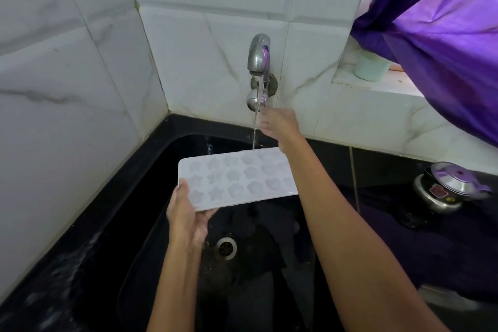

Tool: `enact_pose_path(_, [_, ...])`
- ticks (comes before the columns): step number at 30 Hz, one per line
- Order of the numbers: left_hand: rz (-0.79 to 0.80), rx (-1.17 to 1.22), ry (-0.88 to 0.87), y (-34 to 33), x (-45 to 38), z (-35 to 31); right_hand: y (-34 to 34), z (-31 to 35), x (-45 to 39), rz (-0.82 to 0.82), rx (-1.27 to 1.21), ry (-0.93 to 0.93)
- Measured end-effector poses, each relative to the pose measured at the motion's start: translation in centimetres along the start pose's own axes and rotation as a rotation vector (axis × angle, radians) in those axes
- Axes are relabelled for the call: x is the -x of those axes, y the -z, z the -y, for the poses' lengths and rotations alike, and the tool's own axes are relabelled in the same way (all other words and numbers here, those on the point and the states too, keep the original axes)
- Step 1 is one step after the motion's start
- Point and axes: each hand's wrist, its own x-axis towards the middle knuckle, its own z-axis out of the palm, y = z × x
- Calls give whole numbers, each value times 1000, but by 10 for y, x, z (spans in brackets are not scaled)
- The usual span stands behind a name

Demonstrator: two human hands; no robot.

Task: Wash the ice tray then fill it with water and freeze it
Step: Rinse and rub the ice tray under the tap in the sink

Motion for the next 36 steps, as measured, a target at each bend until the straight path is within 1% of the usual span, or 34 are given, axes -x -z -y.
enact_pose_path(2, [-13, 13, 2, 7, 10, -2, 19, -9, 24, -61, 267, 110])
enact_pose_path(4, [-18, 19, 1, 13, 21, -3, 41, -24, 48, -65, 376, 124])
enact_pose_path(6, [-14, 28, -1, 19, 31, -4, 60, -47, 65, 1, 328, 28])
enact_pose_path(8, [-13, 35, -2, 22, 38, -4, 67, -69, 79, 105, 176, -118])
enact_pose_path(9, [-12, 33, -1, 23, 42, -4, 68, -79, 86, 138, 67, -163])
enact_pose_path(10, [-10, 29, 0, 24, 49, -2, 70, -88, 94, 147, -27, -179])
enact_pose_path(12, [1, 11, 5, 27, 62, 0, 72, -101, 109, 85, -126, -153])
enact_pose_path(16, [28, -65, 23, 40, 83, 7, 78, -116, 125, -64, -115, -89])
enact_pose_path(19, [72, -203, 10, 53, 94, 11, 81, -125, 132, -91, -103, -102])
enact_pose_path(21, [123, -235, 35, 60, 101, 9, 84, -128, 138, -84, -117, -107])
enact_pose_path(22, [164, -210, 66, 63, 104, 7, 85, -128, 141, -83, -125, -113])
enact_pose_path(25, [239, -23, 173, 69, 110, 4, 88, -128, 149, -80, -141, -106])
enact_pose_path(28, [227, 13, 178, 68, 115, 6, 88, -129, 156, -67, -132, -93])
enact_pose_path(32, [67, -45, 121, 65, 115, 14, 91, -129, 163, -51, -17, -29])
enact_pose_path(34, [30, -42, 116, 64, 116, 18, 94, -125, 166, -47, 134, 44])
enact_pose_path(36, [17, -49, 104, 63, 117, 20, 98, -120, 166, -78, 323, 126])
